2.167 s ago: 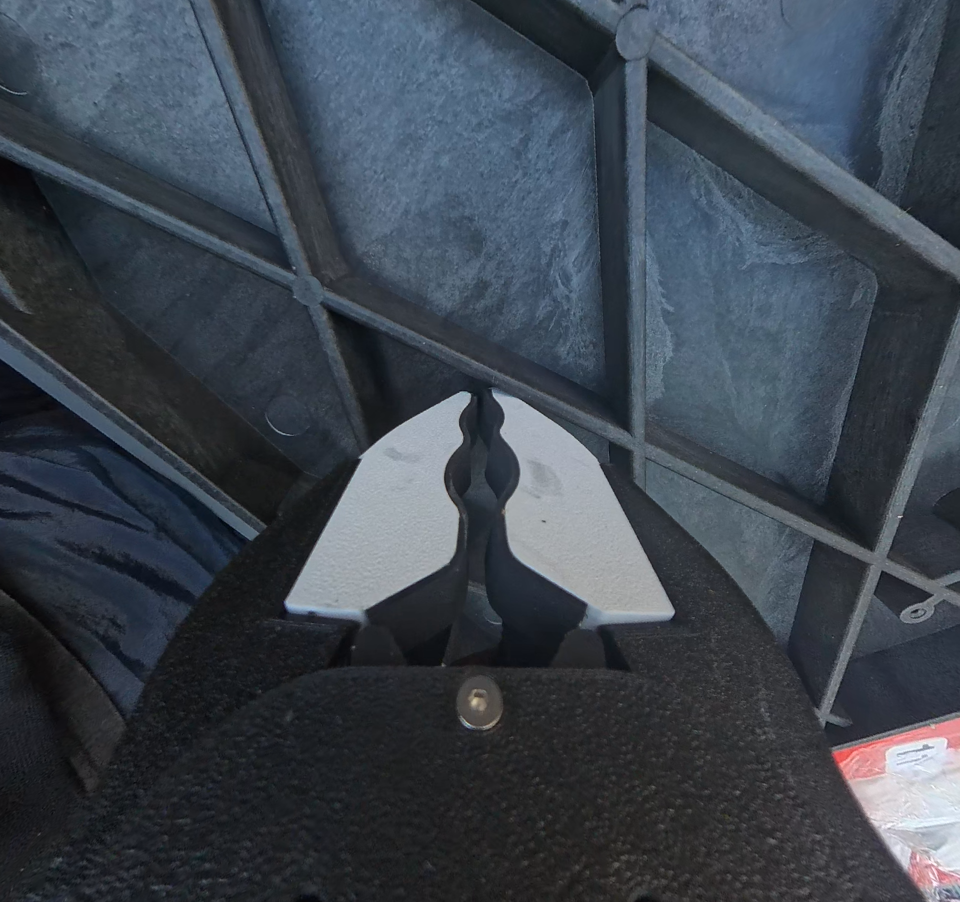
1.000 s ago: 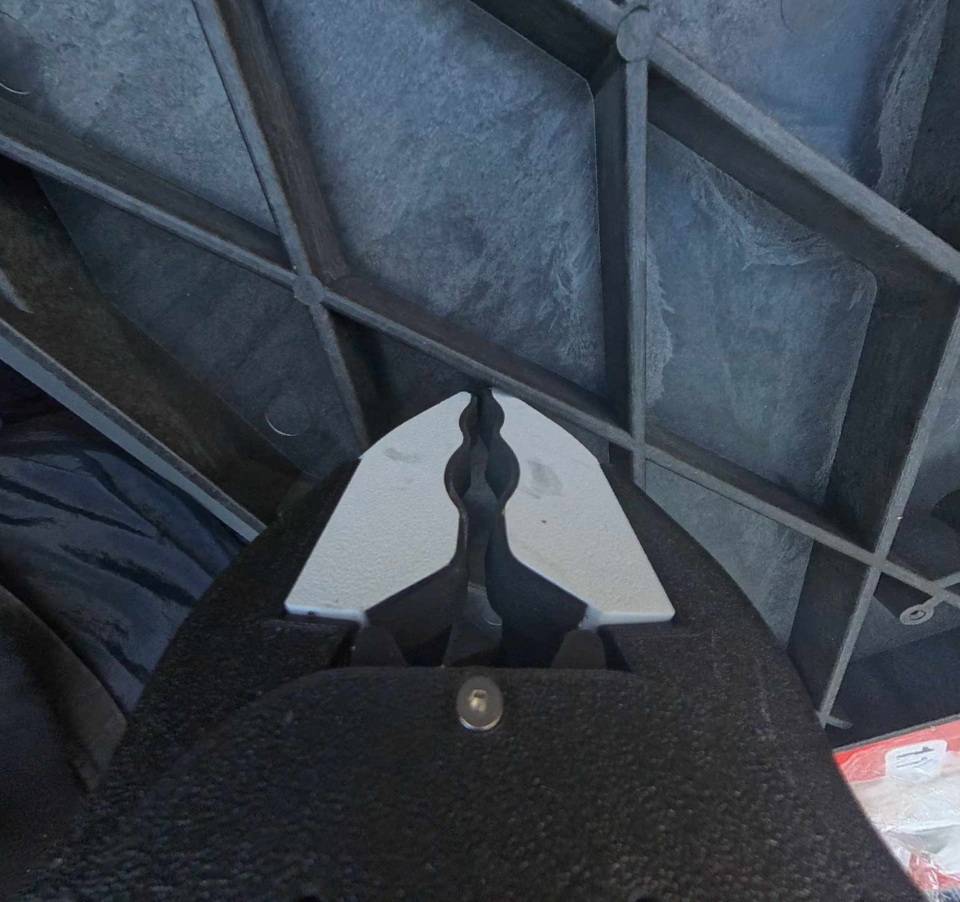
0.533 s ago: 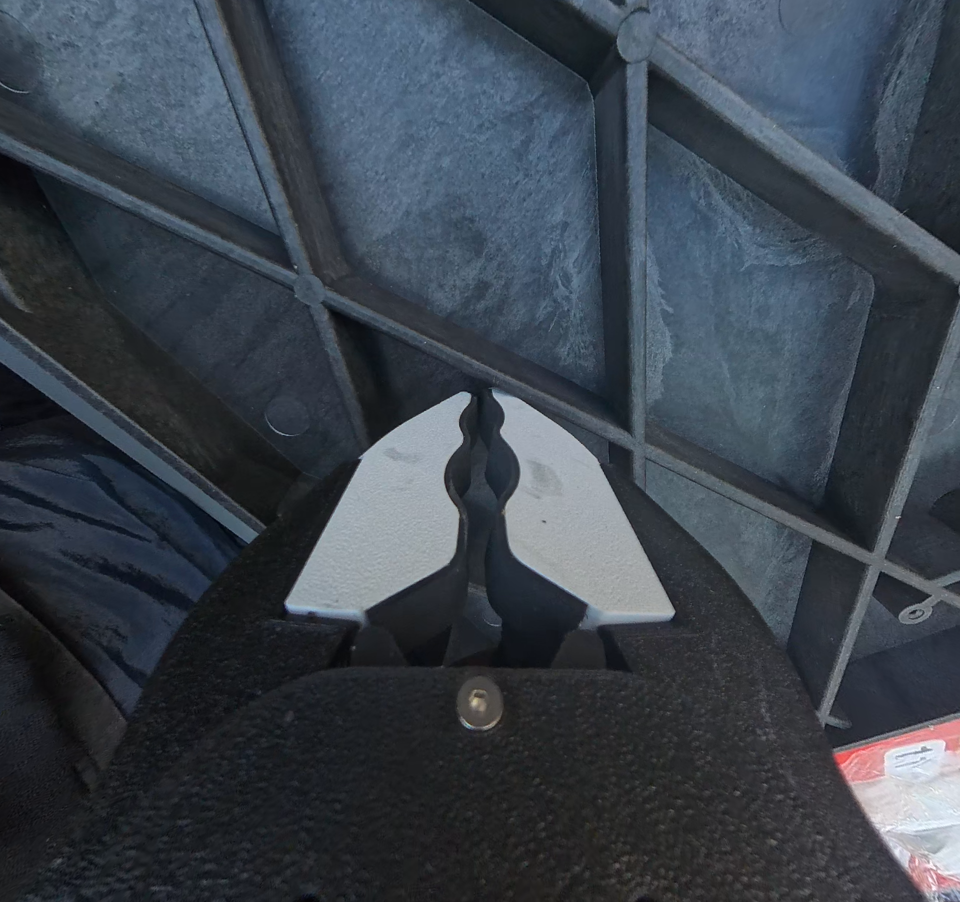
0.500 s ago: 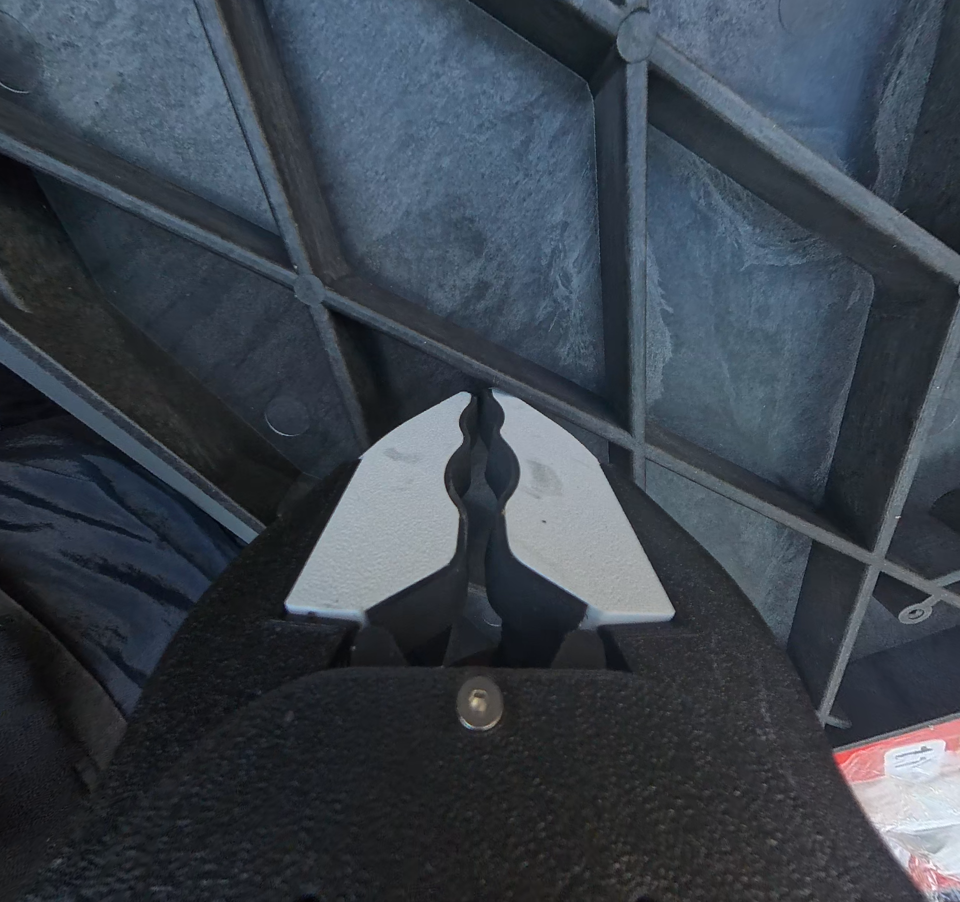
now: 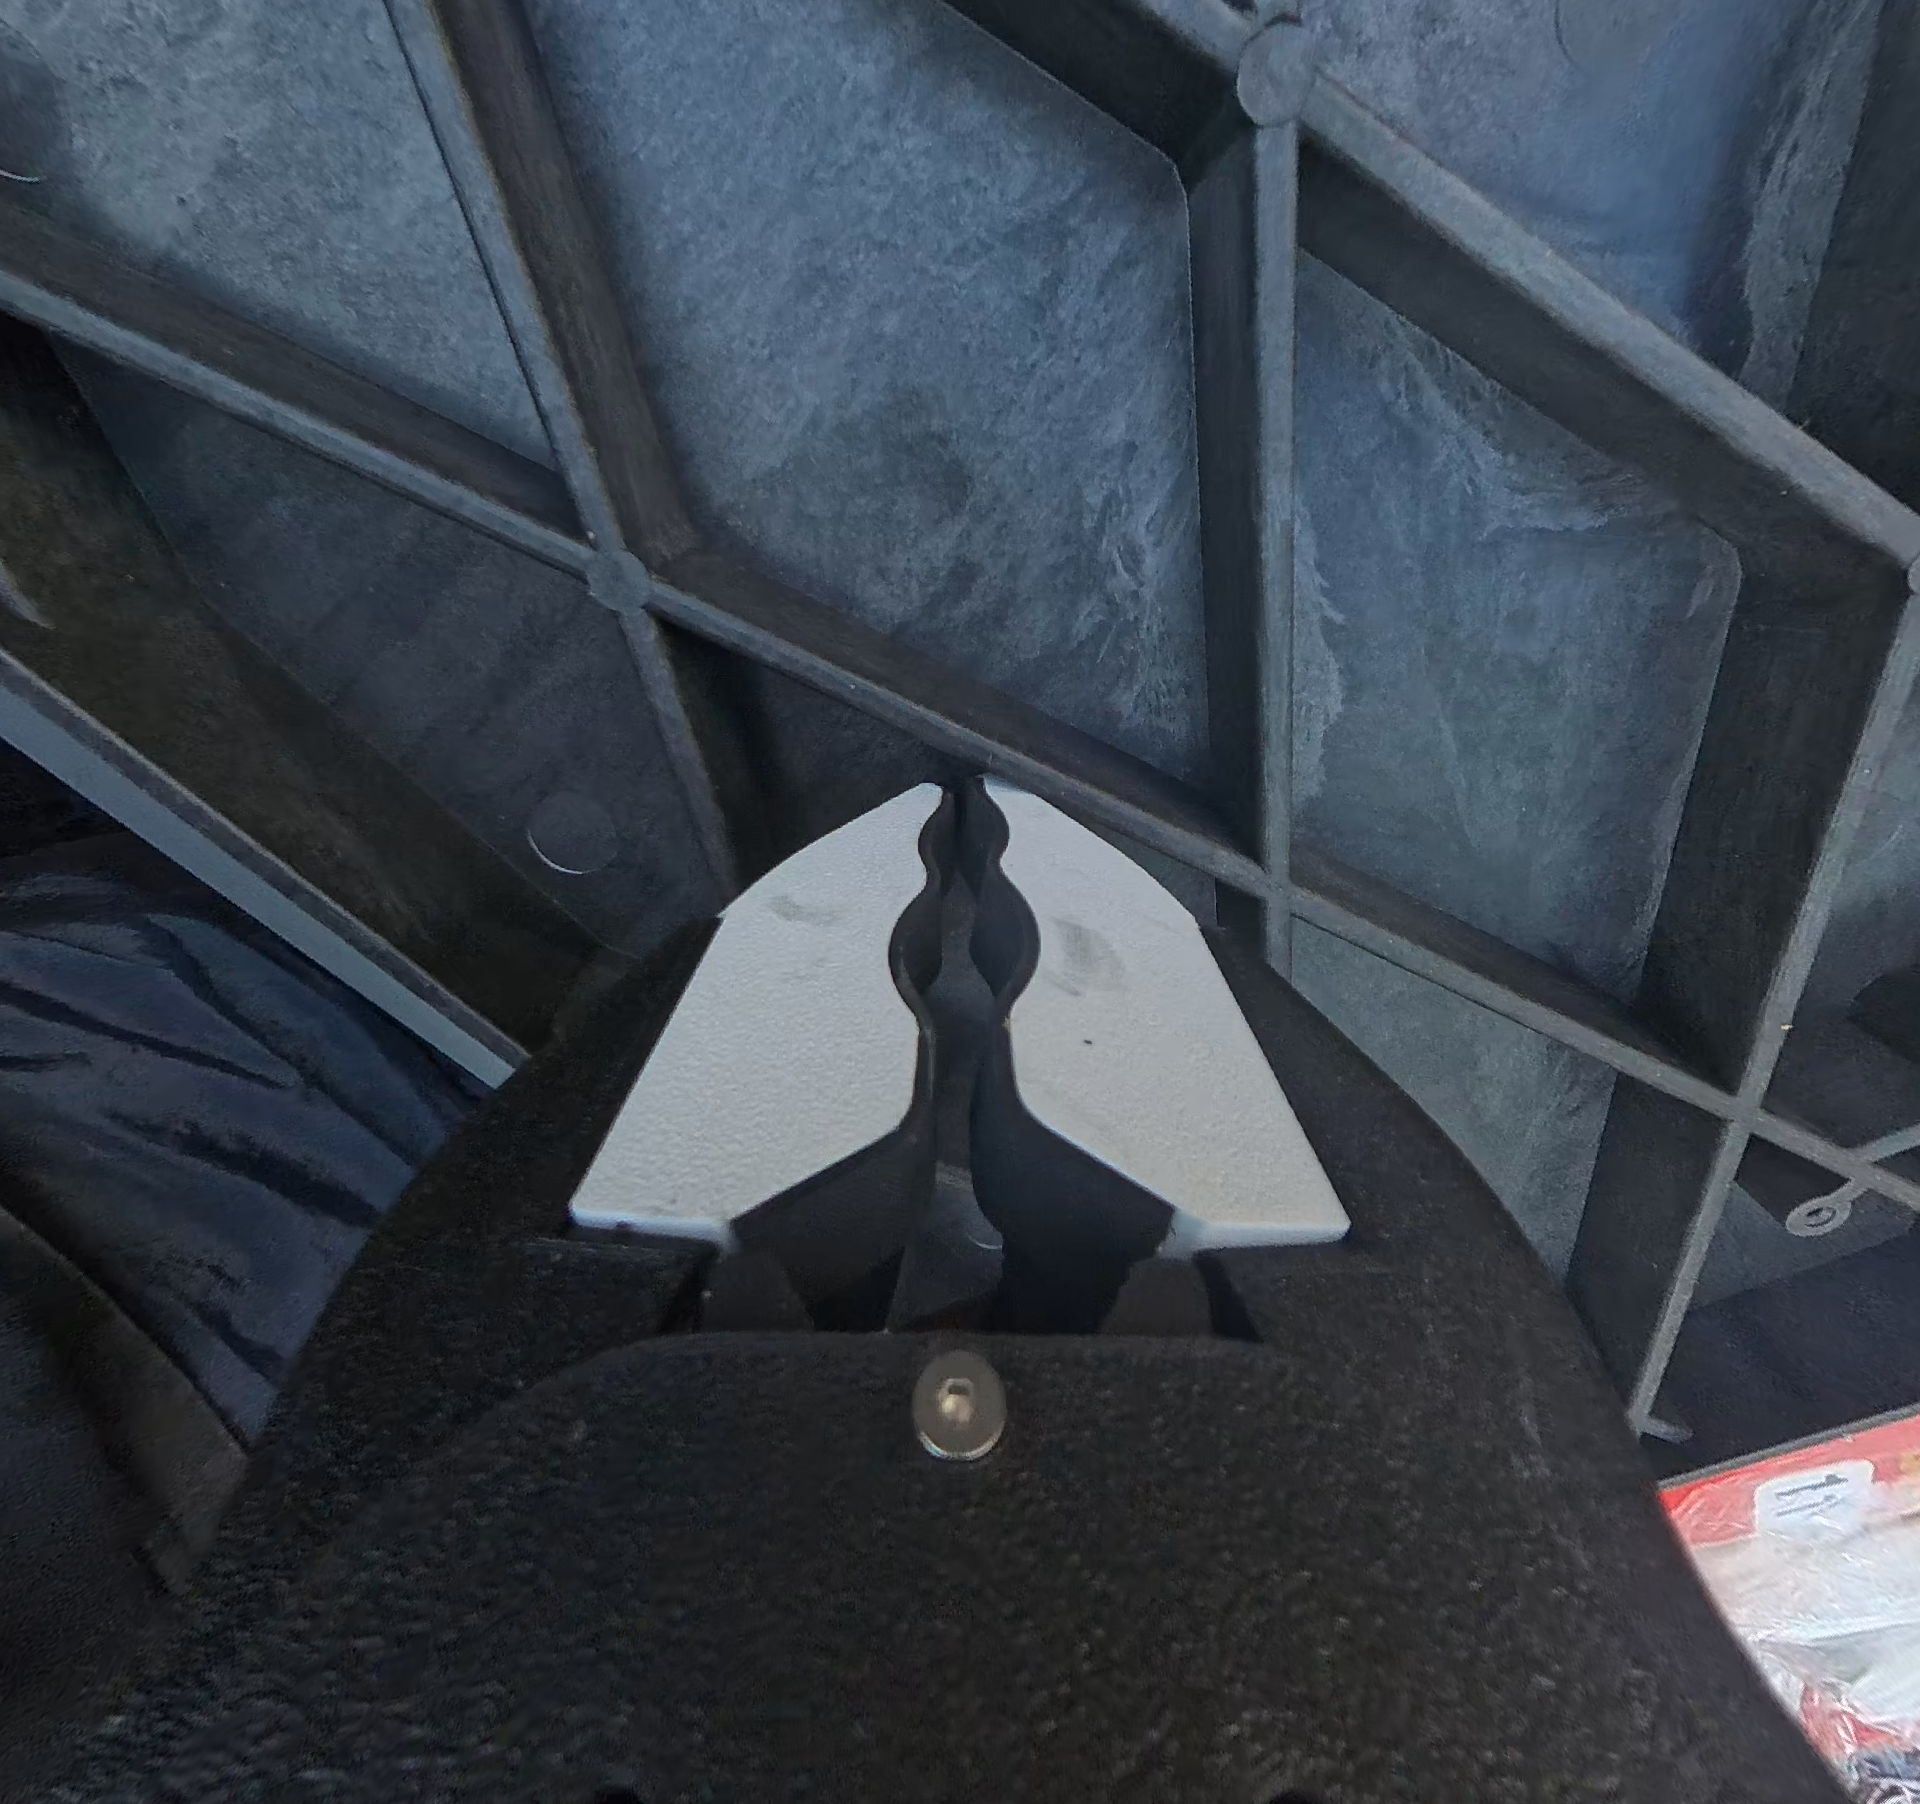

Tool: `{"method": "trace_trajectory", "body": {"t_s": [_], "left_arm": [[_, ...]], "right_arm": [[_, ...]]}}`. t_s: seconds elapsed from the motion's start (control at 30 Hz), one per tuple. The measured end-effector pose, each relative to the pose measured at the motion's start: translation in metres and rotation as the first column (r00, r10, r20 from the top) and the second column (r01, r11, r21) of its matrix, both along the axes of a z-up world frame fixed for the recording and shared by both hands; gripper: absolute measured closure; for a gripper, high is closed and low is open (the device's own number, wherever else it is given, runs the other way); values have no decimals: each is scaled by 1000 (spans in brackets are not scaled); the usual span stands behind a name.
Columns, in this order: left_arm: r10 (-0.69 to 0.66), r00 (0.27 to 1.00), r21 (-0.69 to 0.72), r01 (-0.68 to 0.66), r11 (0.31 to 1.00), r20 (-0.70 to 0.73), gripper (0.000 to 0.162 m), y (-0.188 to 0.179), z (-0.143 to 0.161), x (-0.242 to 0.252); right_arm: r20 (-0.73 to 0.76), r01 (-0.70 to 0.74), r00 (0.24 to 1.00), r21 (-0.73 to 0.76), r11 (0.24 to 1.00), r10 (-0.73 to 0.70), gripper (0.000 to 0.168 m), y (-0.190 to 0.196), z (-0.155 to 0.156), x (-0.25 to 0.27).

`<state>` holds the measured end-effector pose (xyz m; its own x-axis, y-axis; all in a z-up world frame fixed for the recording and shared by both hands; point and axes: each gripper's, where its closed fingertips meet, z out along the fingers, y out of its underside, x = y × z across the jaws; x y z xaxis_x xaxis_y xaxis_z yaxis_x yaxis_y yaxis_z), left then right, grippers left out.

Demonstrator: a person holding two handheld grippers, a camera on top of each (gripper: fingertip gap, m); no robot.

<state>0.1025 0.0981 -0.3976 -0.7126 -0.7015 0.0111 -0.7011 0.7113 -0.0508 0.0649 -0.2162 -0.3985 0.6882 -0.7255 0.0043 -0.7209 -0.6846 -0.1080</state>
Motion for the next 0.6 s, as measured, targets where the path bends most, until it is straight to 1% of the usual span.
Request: {"method": "trace_trajectory", "body": {"t_s": [0.03, 0.6], "left_arm": [[0, 1000, -1, 0, 1000, 1, 162, 0, 0, 0], [15, 1000, -19, -15, 1000, 22, 162, 0, 0, 0]], "right_arm": [[0, 0, 1000, -1, 1000, 0, 168, 0, 0, 0], [2, 0, 1000, -14, 1000, 0, 168, 0, 0, 0]]}}
